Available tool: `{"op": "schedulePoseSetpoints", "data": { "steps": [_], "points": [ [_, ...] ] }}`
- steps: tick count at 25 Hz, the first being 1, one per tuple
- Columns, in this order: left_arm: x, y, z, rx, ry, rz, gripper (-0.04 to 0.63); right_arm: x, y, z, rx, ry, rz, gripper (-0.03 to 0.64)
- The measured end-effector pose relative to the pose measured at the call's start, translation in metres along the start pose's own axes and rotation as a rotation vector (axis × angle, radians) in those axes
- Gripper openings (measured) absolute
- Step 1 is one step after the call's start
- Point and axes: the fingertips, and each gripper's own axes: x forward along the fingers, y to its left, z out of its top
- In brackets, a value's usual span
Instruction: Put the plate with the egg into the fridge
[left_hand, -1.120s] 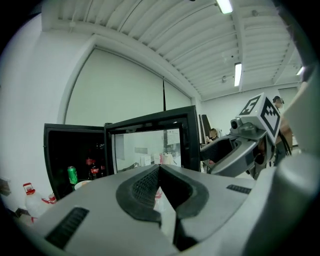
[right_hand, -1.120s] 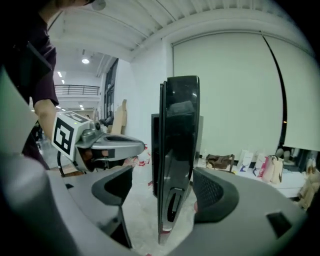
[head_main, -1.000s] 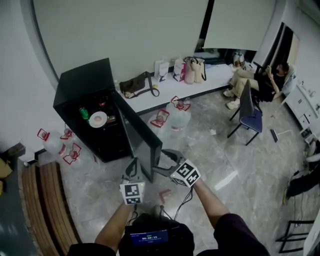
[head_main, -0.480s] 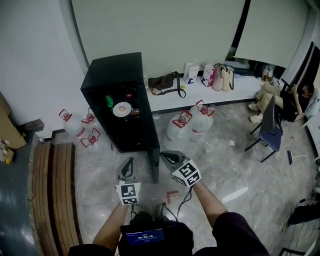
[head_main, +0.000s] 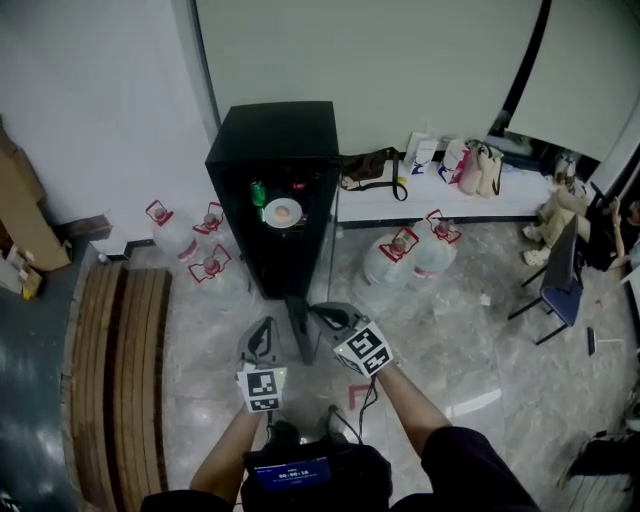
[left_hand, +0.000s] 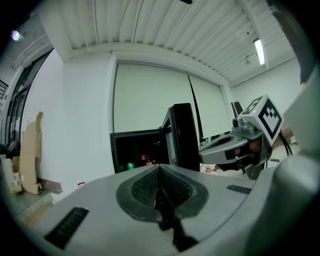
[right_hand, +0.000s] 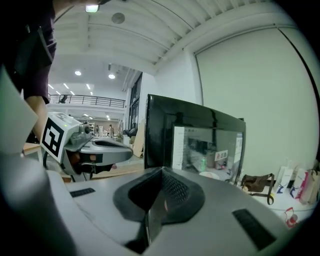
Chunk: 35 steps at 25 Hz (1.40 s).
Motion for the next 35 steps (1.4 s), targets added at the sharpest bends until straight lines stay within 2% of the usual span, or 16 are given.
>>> {"op": "schedulePoseSetpoints", "data": {
  "steps": [7,14,21,29,35],
  "points": [
    [0.003,0.073,-0.012,-0.001,0.001,0.012,0.01,0.093,0.029,0.022,-0.031,0.003,0.0,0.006],
    [0.017,0.129,-0.001,-0.005,-0.045,-0.014,0.009,0.135,0.034,0.053,0.038,-0.065,-0.102,0.006],
    [0.034,0.139,0.024,-0.015,-0.092,-0.043,0.01,0.142,0.033,0.088,0.084,-0.135,-0.135,0.006],
    [0.064,0.129,0.056,-0.008,-0.126,-0.045,0.01,0.138,0.011,0.104,0.019,-0.138,-0.114,0.006],
    [0.069,0.119,0.057,0.011,-0.122,-0.04,0.01,0.135,0.005,0.103,0.004,-0.145,-0.11,0.006]
  ]
}}
